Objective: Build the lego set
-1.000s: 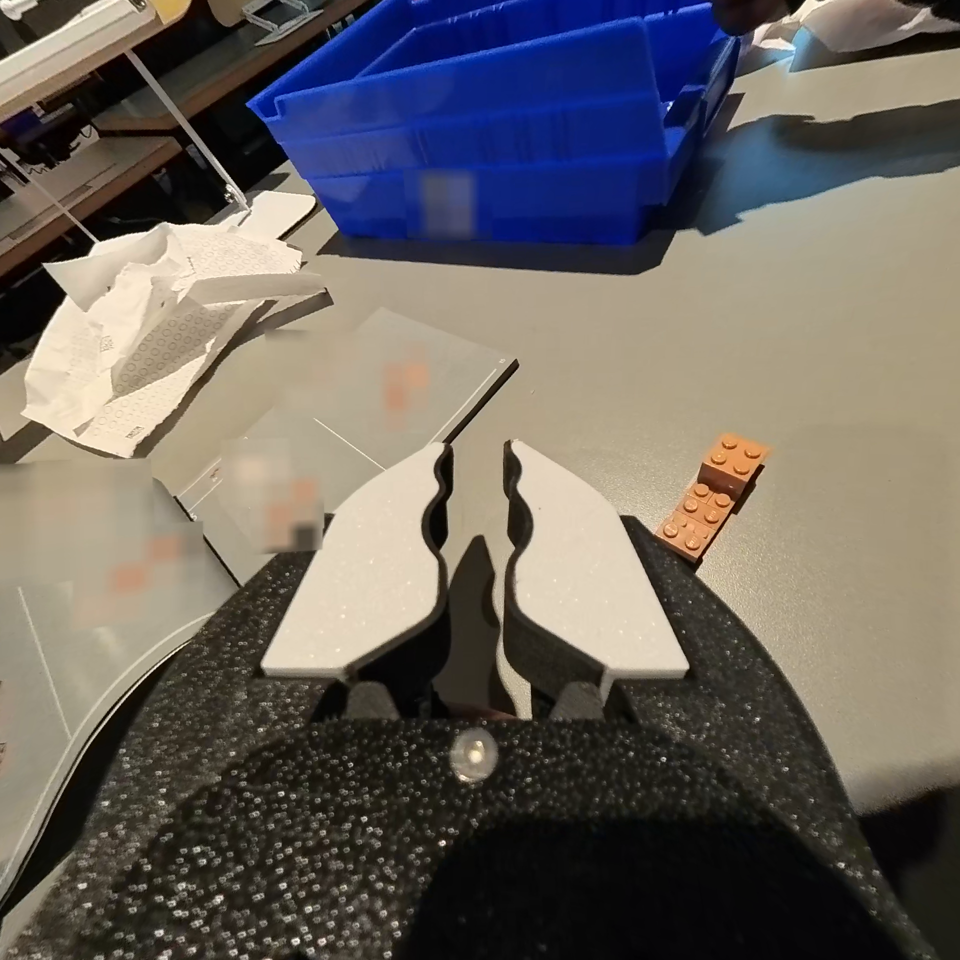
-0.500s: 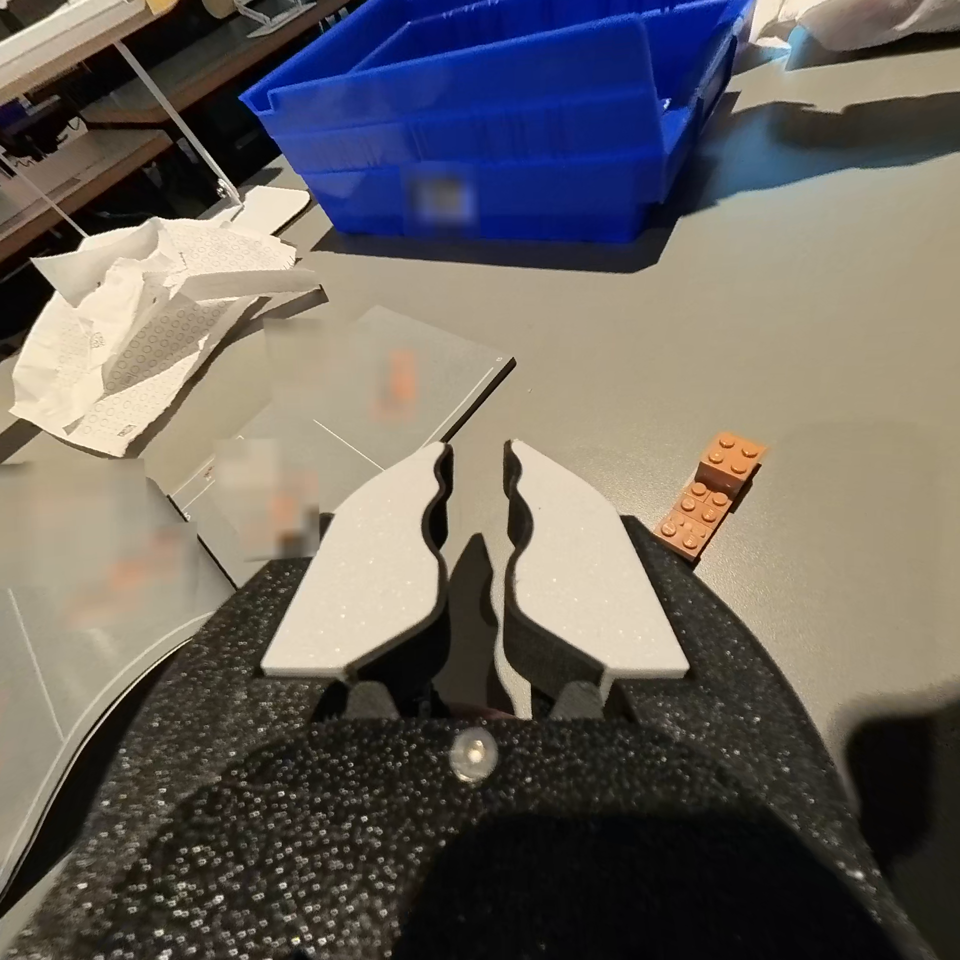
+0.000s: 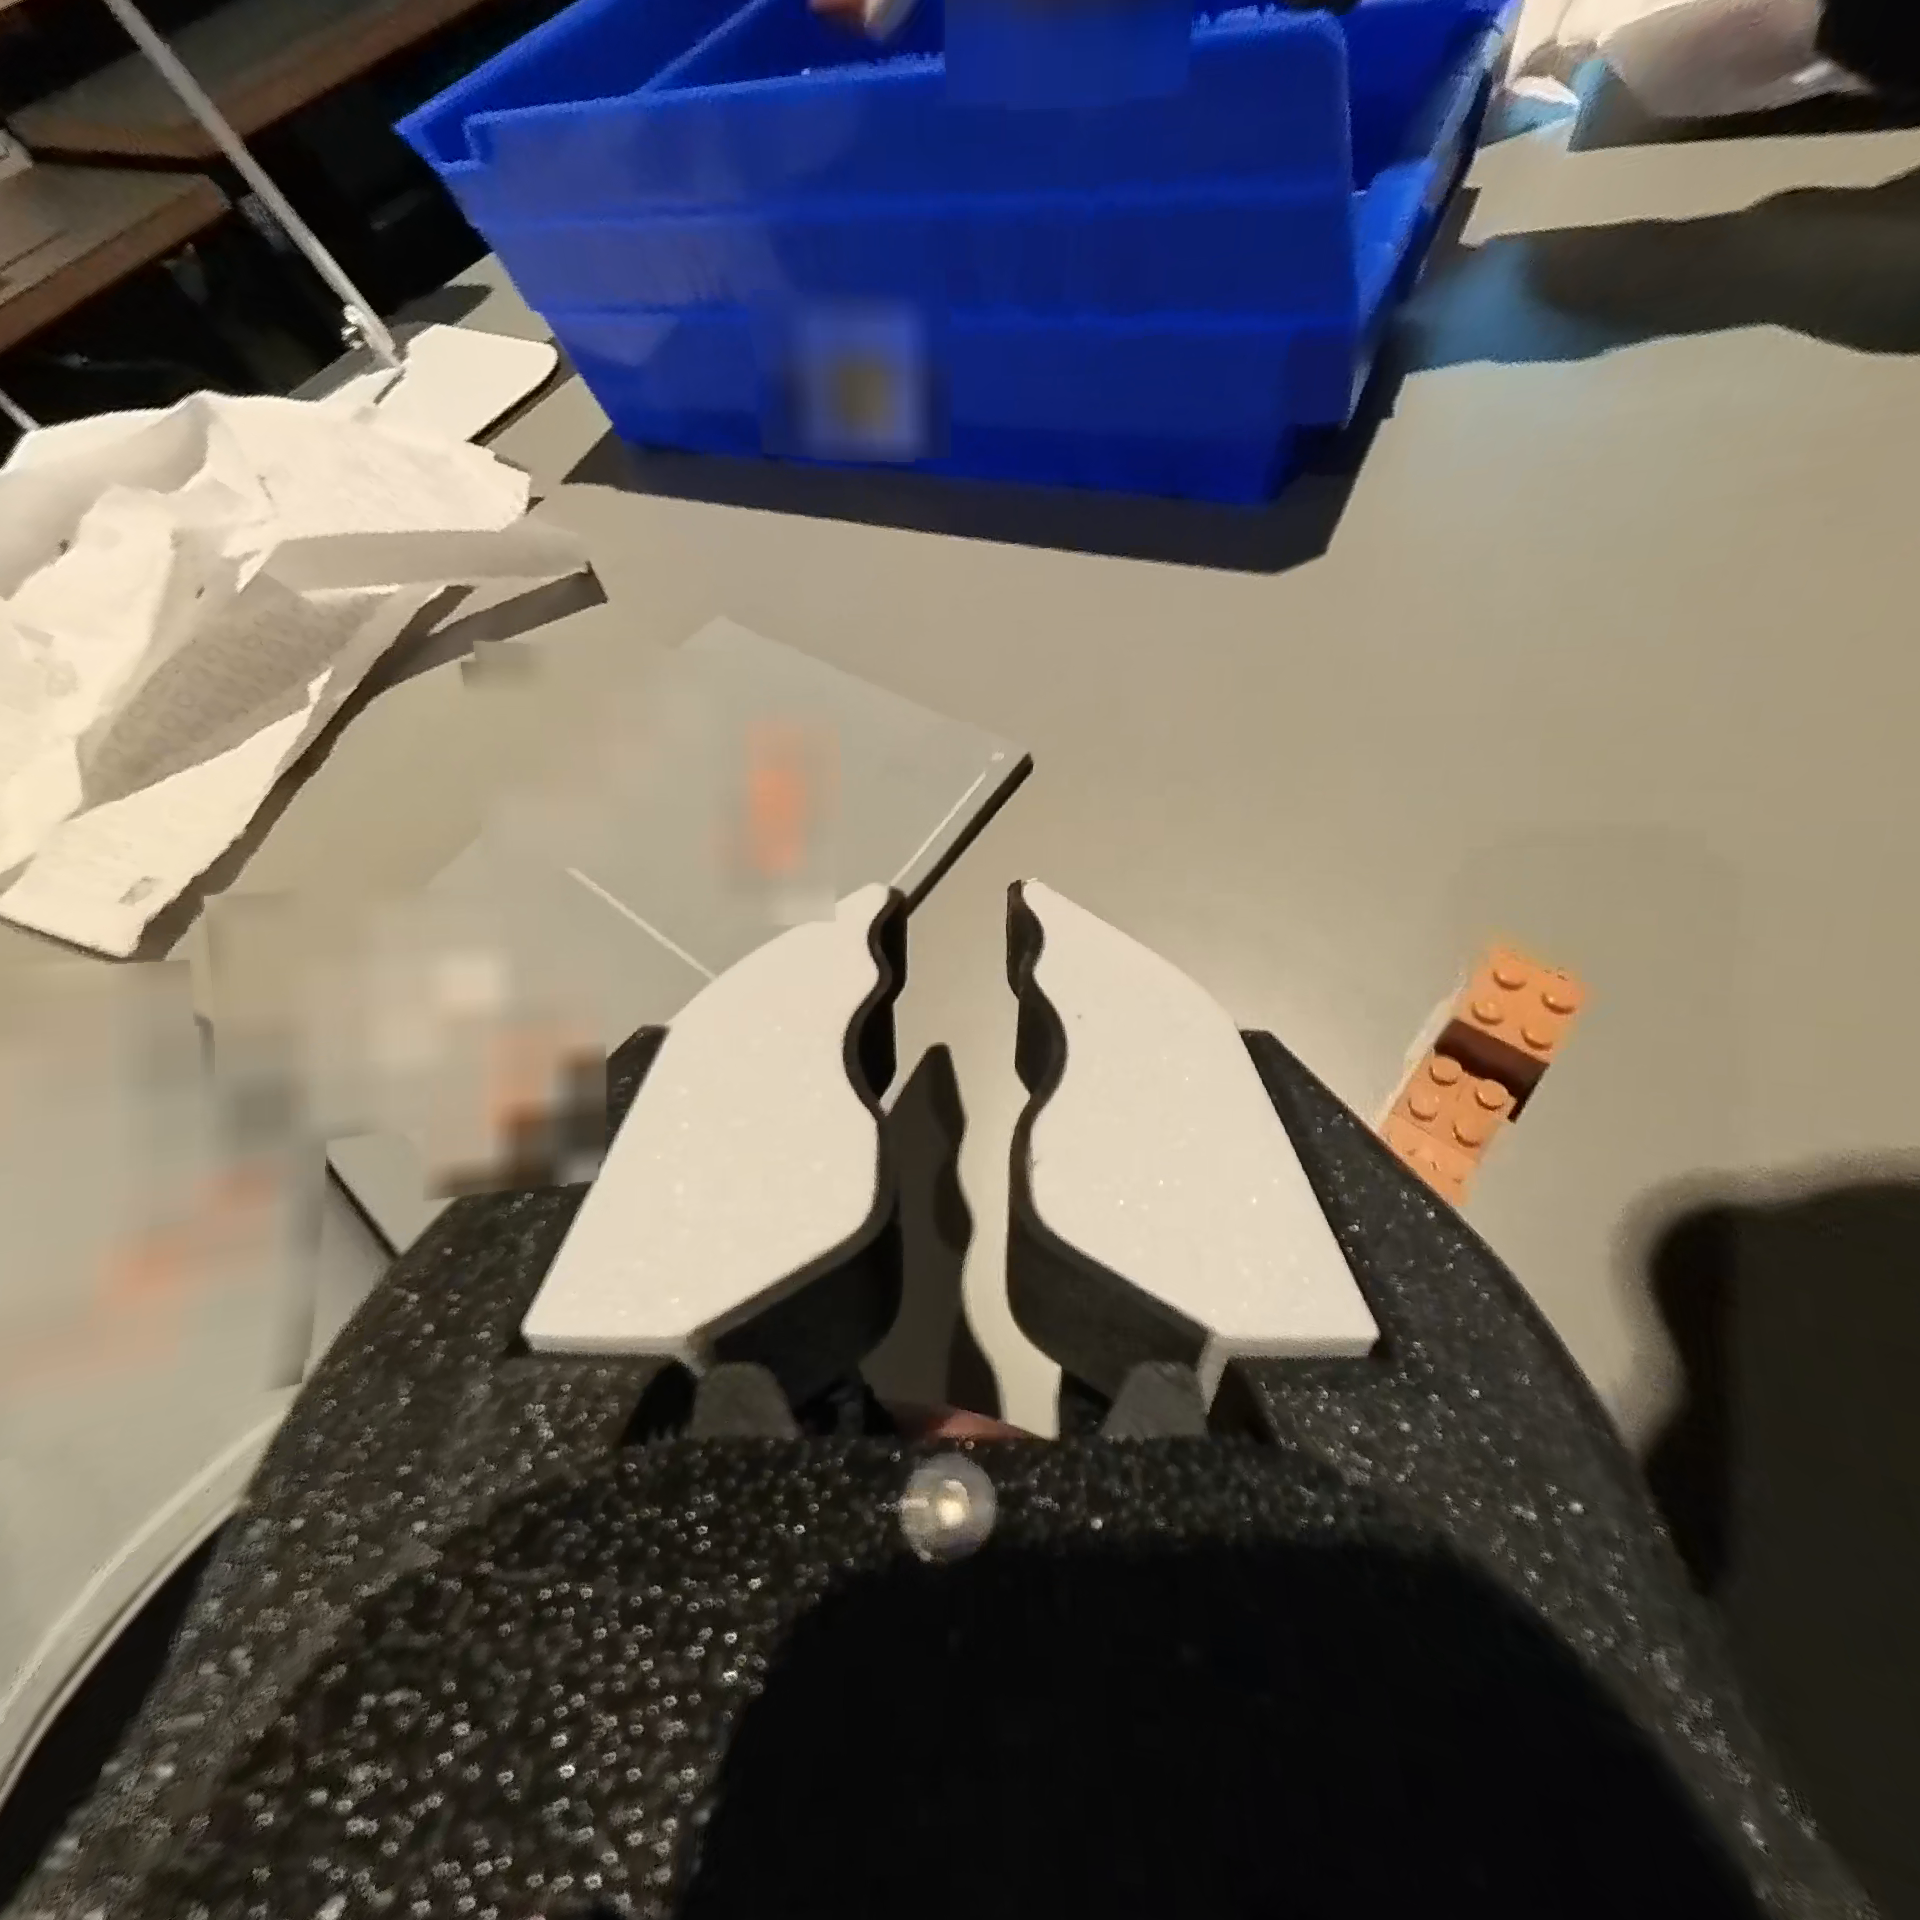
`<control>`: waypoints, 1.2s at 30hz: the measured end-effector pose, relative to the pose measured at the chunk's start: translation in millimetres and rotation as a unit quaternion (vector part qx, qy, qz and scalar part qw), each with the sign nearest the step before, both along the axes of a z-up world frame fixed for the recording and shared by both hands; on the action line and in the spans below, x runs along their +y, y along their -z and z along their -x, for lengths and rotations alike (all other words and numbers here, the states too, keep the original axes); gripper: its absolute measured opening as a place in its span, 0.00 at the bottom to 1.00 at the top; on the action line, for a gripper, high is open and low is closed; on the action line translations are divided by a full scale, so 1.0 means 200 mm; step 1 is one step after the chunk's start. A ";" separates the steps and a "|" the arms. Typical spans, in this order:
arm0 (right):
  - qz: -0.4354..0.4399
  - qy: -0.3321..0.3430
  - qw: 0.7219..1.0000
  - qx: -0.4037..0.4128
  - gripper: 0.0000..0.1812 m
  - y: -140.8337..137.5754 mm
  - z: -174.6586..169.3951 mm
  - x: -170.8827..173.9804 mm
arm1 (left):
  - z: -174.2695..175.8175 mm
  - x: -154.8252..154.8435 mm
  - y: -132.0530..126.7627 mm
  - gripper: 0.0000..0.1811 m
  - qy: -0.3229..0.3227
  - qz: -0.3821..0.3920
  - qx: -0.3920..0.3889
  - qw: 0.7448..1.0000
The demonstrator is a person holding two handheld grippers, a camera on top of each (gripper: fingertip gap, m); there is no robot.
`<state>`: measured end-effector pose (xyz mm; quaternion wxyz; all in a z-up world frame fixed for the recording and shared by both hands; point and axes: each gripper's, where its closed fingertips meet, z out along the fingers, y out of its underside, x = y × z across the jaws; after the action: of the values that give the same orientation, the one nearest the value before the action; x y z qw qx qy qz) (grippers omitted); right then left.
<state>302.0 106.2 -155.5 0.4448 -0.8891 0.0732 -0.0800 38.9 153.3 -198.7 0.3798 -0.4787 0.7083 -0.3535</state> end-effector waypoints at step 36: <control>0.226 0.122 0.967 0.004 0.11 0.36 -0.36 -0.12 | 0.01 0.01 -0.07 0.09 0.009 0.037 -0.044 0.998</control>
<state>373.8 82.4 -227.5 0.2194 -0.9510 0.1625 -0.1449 36.6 154.8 -183.7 0.3894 -0.4702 0.6814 -0.4037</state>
